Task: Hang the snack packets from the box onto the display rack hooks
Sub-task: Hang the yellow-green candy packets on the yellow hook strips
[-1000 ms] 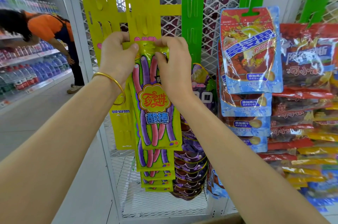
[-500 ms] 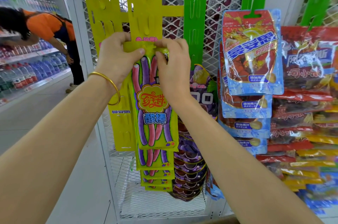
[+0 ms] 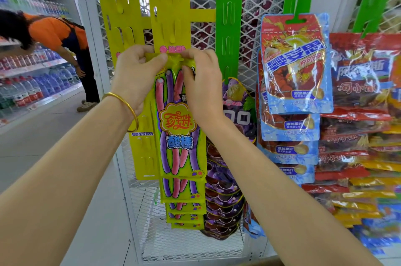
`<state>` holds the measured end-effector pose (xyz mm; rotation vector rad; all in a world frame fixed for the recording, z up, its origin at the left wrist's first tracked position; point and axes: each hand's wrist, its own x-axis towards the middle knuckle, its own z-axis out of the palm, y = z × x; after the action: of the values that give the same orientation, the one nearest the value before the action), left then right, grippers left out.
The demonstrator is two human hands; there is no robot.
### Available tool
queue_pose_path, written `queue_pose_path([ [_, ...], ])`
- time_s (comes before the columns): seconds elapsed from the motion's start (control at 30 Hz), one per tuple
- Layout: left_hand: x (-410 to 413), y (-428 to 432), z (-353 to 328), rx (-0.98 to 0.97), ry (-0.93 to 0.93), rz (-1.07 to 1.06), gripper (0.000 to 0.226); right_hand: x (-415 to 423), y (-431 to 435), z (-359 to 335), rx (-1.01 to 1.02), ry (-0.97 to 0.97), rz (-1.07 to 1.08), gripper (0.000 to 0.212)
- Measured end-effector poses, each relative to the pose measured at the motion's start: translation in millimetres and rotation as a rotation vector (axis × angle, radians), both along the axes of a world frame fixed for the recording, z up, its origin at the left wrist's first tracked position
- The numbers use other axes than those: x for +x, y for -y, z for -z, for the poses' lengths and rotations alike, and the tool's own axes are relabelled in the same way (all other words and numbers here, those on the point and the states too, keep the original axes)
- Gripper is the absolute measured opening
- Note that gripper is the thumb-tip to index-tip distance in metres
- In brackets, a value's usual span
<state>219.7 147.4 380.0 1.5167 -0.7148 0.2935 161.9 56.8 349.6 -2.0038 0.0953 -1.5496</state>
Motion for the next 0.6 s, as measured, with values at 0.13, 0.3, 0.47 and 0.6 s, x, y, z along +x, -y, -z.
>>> queue_pose_path([
  [0.13,5,4,9,-0.019,0.076,-0.180,0.030,1,0,0,0.039,0.072,-0.017,0.023],
  [0.3,13,7,11,0.003,0.108,-0.274,0.037,4,1,2,0.029,0.081,-0.012,0.024],
  [0.47,8,10,13,-0.038,0.123,-0.303,0.010,5,2,6,0.005,0.045,-0.004,0.025],
  [0.6,-4,8,17,-0.095,0.169,-0.261,0.020,2,3,12,-0.002,0.030,-0.011,0.027],
])
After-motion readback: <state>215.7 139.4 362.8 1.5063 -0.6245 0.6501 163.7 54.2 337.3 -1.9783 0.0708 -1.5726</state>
